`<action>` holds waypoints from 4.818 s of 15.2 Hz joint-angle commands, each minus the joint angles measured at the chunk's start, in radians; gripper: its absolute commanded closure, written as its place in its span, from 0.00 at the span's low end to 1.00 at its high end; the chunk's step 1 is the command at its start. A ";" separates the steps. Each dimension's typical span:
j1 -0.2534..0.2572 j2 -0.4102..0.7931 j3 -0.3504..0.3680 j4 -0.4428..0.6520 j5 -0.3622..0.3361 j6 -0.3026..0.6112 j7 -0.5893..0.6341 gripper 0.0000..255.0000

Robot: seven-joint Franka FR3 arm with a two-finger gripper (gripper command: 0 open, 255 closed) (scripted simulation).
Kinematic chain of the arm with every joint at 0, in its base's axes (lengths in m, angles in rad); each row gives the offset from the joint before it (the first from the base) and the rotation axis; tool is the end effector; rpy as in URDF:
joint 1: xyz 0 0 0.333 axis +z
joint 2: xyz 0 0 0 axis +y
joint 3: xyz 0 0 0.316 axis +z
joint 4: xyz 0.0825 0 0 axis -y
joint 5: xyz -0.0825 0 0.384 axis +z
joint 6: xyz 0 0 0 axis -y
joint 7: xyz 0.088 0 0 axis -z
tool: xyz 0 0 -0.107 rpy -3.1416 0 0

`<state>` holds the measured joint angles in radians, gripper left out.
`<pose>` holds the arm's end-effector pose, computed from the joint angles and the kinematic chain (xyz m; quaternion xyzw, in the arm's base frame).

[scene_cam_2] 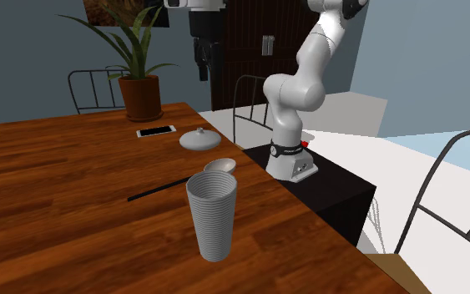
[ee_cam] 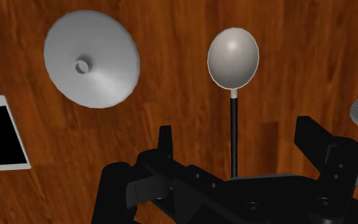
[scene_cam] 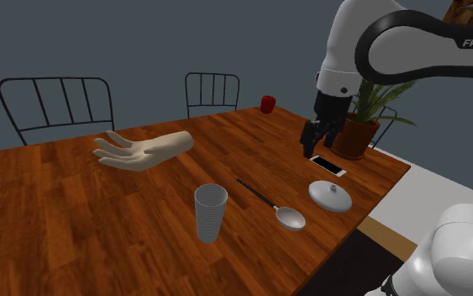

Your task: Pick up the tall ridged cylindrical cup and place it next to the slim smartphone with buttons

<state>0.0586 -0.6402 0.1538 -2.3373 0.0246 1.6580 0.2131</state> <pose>0.3437 0.0867 0.5557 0.9990 -0.0178 -0.0153 0.0373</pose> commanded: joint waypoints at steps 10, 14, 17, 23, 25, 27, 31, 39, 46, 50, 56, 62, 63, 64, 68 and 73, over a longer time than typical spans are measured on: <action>0.067 0.264 0.131 0.063 0.103 0.252 0.115 0.00; 0.086 0.377 0.177 0.117 0.115 0.333 0.156 0.00; 0.101 0.467 0.210 0.168 0.113 0.387 0.190 0.00; 0.113 0.547 0.235 0.185 0.100 0.461 0.218 0.00; 0.115 0.559 0.237 0.170 0.097 0.488 0.221 0.00; 0.116 0.576 0.241 0.152 0.092 0.522 0.225 0.00; 0.116 0.576 0.241 0.152 0.092 0.522 0.225 0.00; 0.116 0.576 0.241 0.152 0.092 0.522 0.225 1.00; 0.116 0.570 0.240 0.159 0.094 0.509 0.225 1.00; 0.115 0.549 0.237 0.193 0.099 0.455 0.223 1.00; 0.113 0.524 0.232 0.250 0.104 0.374 0.222 1.00; 0.111 0.508 0.227 0.315 0.106 0.294 0.224 1.00; 0.111 0.506 0.227 0.327 0.106 0.281 0.225 1.00; 0.110 0.504 0.226 0.338 0.106 0.268 0.225 1.00; 0.109 0.499 0.224 0.388 0.105 0.214 0.228 1.00; 0.107 0.499 0.221 0.454 0.103 0.147 0.233 1.00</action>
<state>0.1664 -0.1391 0.3763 -1.8972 0.1272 1.8215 0.4461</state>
